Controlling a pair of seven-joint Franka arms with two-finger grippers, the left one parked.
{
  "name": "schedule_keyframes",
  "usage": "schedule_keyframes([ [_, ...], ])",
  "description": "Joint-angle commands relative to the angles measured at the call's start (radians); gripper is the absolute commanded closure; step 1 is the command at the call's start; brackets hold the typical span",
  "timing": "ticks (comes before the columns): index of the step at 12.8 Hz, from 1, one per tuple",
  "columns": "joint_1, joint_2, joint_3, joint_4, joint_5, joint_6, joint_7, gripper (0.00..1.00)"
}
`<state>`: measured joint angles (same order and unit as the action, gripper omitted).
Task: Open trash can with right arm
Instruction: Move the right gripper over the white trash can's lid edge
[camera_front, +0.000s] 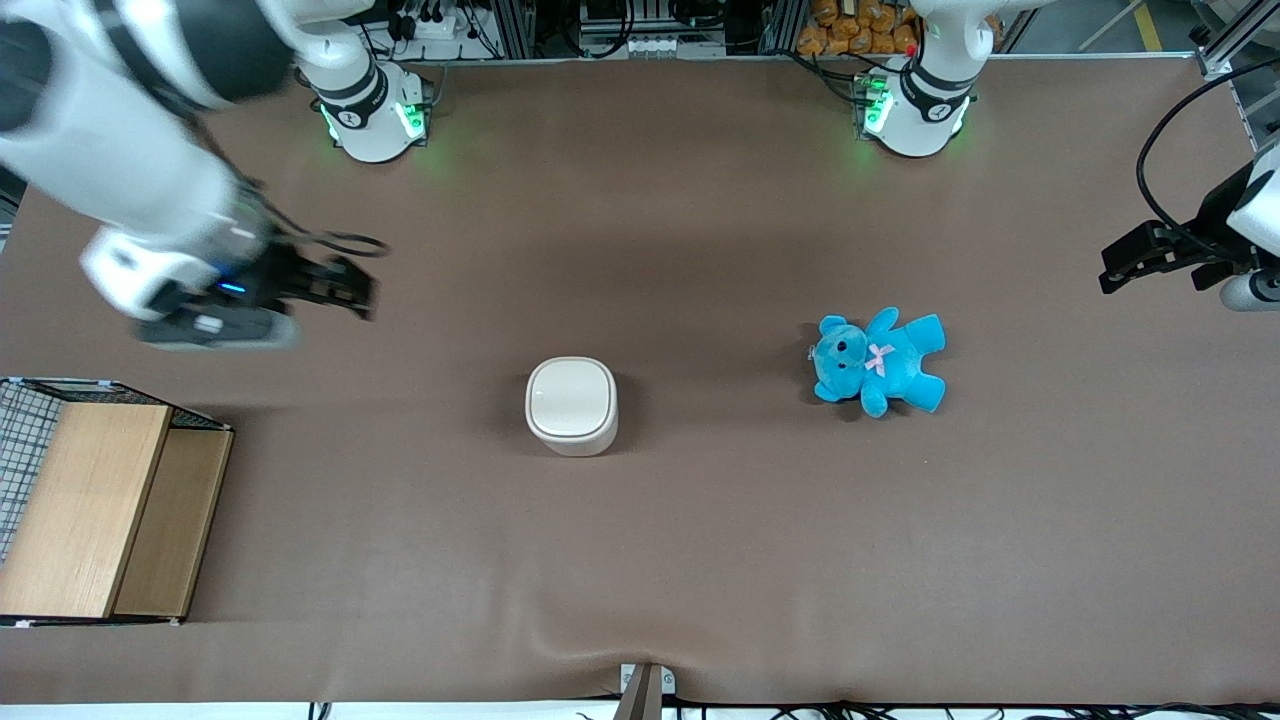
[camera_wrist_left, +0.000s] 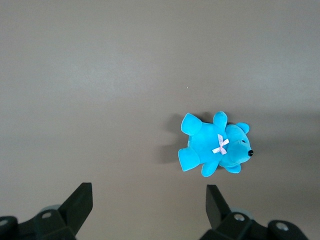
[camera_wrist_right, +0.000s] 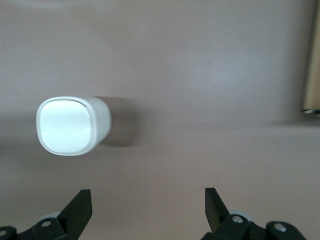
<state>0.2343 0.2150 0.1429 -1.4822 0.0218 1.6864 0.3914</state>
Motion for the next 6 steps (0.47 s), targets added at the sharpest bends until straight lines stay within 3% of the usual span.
schedule_keyframes([
  [1,0.075,0.104,-0.009,0.063,-0.008,0.054,0.072,0.0],
  [4,0.157,0.156,-0.011,0.062,-0.046,0.137,0.081,0.29],
  [5,0.169,0.18,-0.011,0.062,-0.048,0.159,0.104,0.35],
  [6,0.178,0.208,-0.011,0.062,-0.048,0.191,0.13,0.54],
])
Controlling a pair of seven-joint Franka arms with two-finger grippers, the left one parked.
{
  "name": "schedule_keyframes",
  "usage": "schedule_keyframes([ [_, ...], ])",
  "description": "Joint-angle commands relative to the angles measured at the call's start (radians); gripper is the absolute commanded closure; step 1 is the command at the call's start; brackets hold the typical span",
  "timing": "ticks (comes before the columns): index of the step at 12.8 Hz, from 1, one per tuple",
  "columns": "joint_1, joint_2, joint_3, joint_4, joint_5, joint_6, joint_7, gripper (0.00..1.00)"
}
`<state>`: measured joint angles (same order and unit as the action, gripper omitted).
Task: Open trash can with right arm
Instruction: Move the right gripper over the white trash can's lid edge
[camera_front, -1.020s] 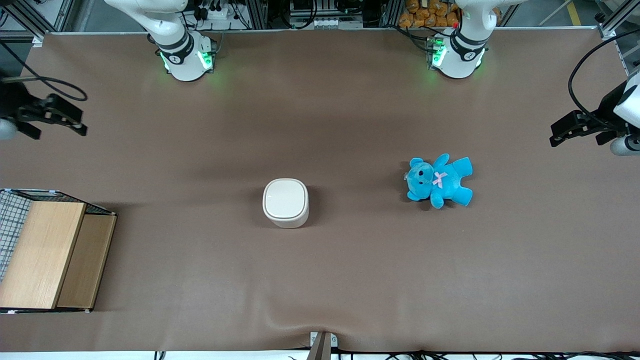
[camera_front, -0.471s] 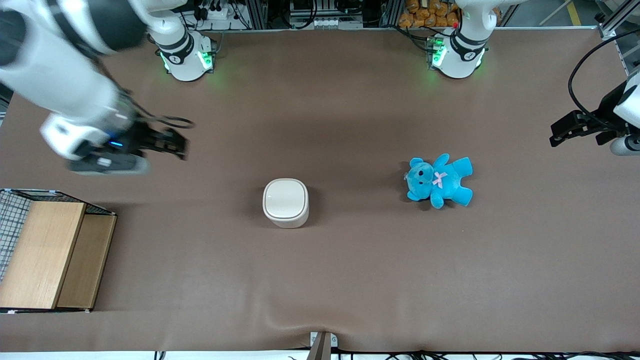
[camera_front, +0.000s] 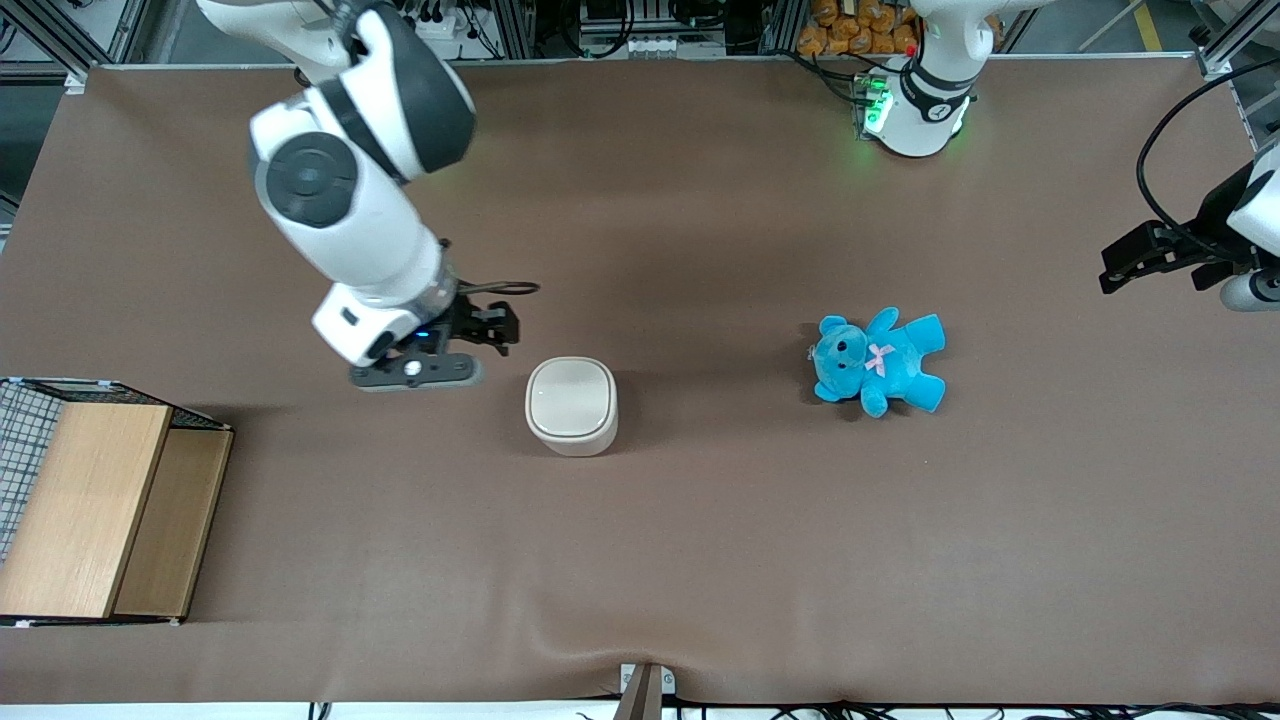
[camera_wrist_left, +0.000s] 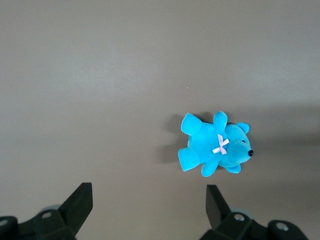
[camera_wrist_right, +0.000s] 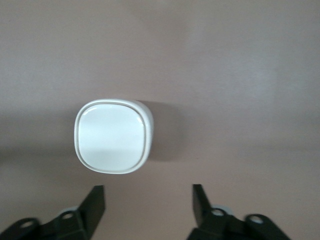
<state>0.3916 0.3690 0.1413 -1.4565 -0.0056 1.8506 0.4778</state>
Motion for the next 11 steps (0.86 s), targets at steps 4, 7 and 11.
schedule_keyframes([
  [4,0.093,0.155,-0.009,0.036,-0.112,0.087,0.088,0.65],
  [7,0.096,0.206,-0.014,0.036,-0.131,0.143,0.088,0.7],
  [11,0.093,0.234,-0.014,0.035,-0.129,0.164,0.088,0.81],
])
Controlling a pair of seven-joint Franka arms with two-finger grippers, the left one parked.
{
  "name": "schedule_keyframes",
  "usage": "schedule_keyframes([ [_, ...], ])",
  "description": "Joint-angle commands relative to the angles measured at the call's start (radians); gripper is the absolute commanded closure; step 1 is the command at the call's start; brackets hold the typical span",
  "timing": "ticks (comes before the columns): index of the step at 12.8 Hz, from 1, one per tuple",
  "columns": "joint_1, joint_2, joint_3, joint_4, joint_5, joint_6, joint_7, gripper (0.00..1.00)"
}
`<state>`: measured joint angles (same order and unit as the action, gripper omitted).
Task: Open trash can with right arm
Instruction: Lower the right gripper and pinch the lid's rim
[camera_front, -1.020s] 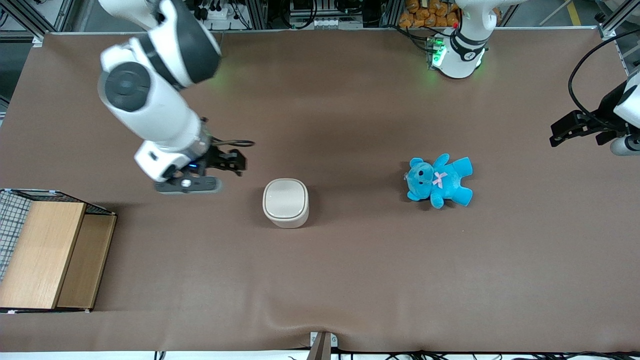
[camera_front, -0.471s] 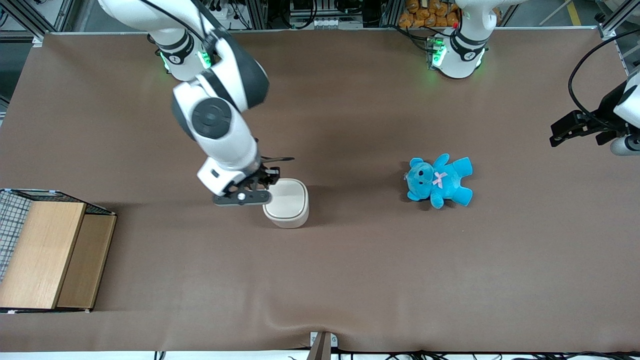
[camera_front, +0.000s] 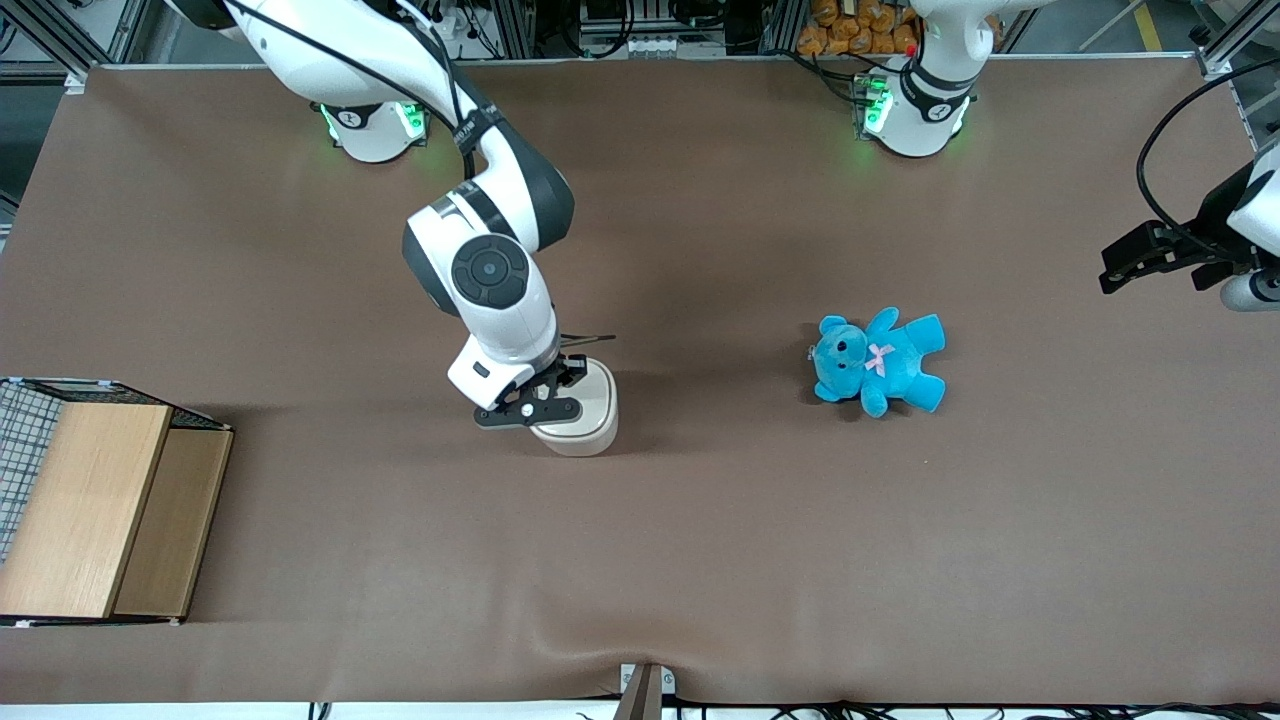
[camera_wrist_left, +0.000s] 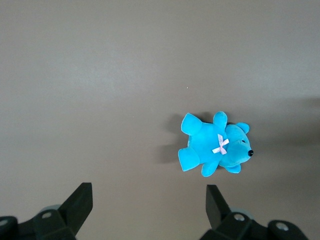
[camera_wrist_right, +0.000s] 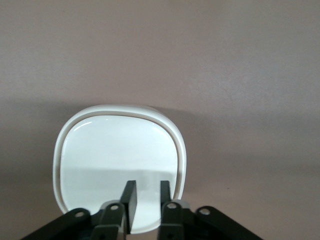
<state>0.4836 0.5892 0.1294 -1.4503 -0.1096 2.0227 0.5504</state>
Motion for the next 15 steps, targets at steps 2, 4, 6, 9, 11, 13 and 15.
schedule_keyframes([
  [2,-0.007,0.014,-0.002,0.025,-0.022,-0.015,0.016,0.86],
  [4,-0.011,0.014,-0.002,0.019,-0.022,-0.015,0.016,0.87],
  [6,-0.013,0.015,-0.002,0.016,-0.022,-0.013,0.016,0.89],
  [9,-0.013,0.026,-0.004,0.015,-0.022,-0.009,0.016,0.9],
  [11,-0.013,0.035,-0.004,0.013,-0.024,-0.009,0.016,0.9],
  [13,-0.013,0.043,-0.004,0.013,-0.024,-0.007,0.016,0.9],
  [15,-0.013,0.046,-0.004,0.013,-0.024,-0.003,0.016,0.9],
])
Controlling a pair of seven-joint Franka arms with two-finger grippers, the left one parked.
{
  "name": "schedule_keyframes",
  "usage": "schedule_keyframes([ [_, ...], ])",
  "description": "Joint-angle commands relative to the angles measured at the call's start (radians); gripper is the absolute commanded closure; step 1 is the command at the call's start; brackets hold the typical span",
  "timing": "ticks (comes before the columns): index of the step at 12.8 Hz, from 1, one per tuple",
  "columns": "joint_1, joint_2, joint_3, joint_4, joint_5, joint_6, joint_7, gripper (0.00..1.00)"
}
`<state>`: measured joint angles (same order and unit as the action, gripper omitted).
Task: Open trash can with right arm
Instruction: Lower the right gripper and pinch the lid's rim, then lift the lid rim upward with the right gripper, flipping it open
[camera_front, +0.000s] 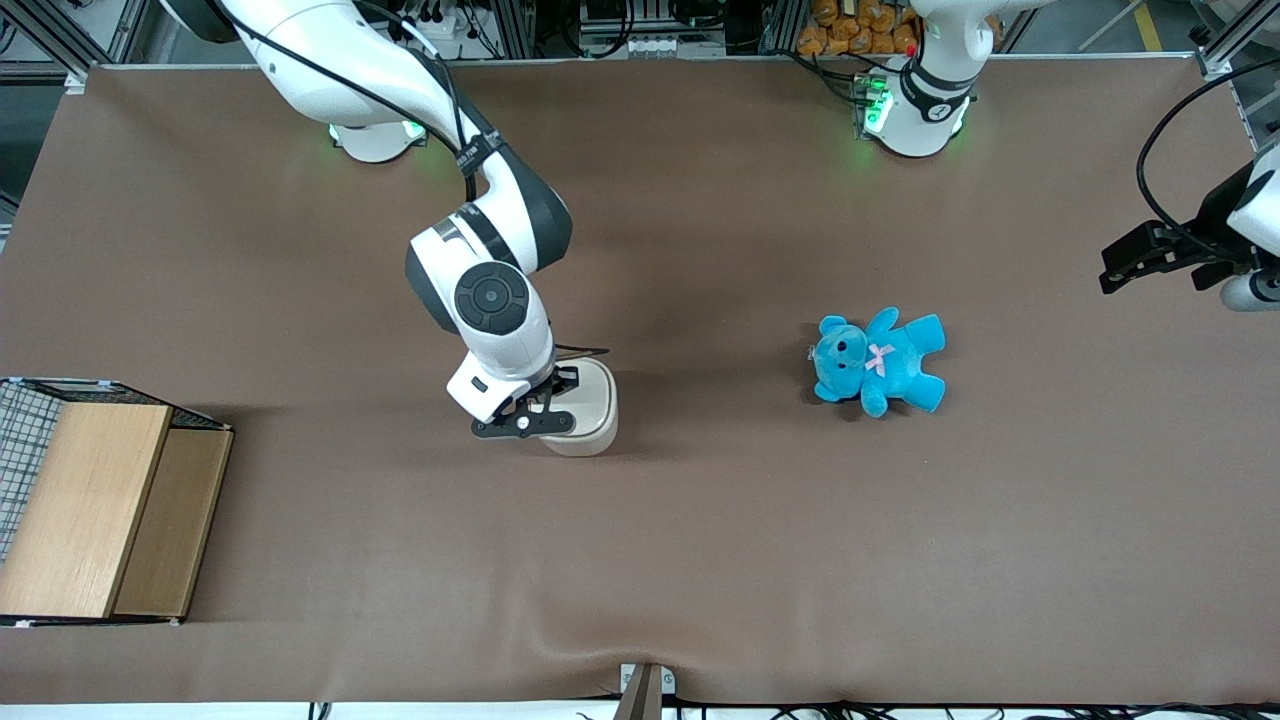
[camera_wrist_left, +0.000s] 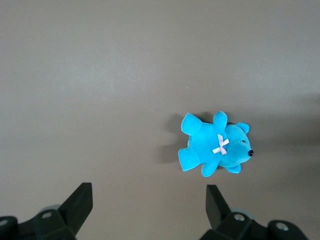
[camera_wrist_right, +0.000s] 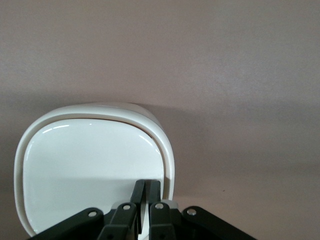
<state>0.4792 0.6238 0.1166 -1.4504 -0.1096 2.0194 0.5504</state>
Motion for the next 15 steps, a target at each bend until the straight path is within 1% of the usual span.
schedule_keyframes([
  [1,-0.008,0.013,0.009,0.013,-0.024,0.002,0.016,0.9],
  [7,-0.007,0.024,0.009,-0.021,-0.025,0.05,0.016,0.9],
  [8,-0.008,0.022,0.009,-0.021,-0.025,0.042,0.016,0.89],
  [9,-0.014,0.014,0.009,-0.013,-0.025,0.035,0.014,0.78],
  [10,-0.02,0.004,0.011,-0.007,-0.022,0.027,0.006,0.61],
  [11,-0.037,-0.024,0.014,0.004,-0.009,-0.011,0.005,0.29],
  [12,-0.048,-0.048,0.015,0.022,-0.008,-0.06,0.005,0.15],
  [14,-0.054,-0.093,0.015,0.062,-0.008,-0.154,0.002,0.12],
  [15,-0.063,-0.108,0.015,0.076,-0.008,-0.195,-0.001,0.09],
])
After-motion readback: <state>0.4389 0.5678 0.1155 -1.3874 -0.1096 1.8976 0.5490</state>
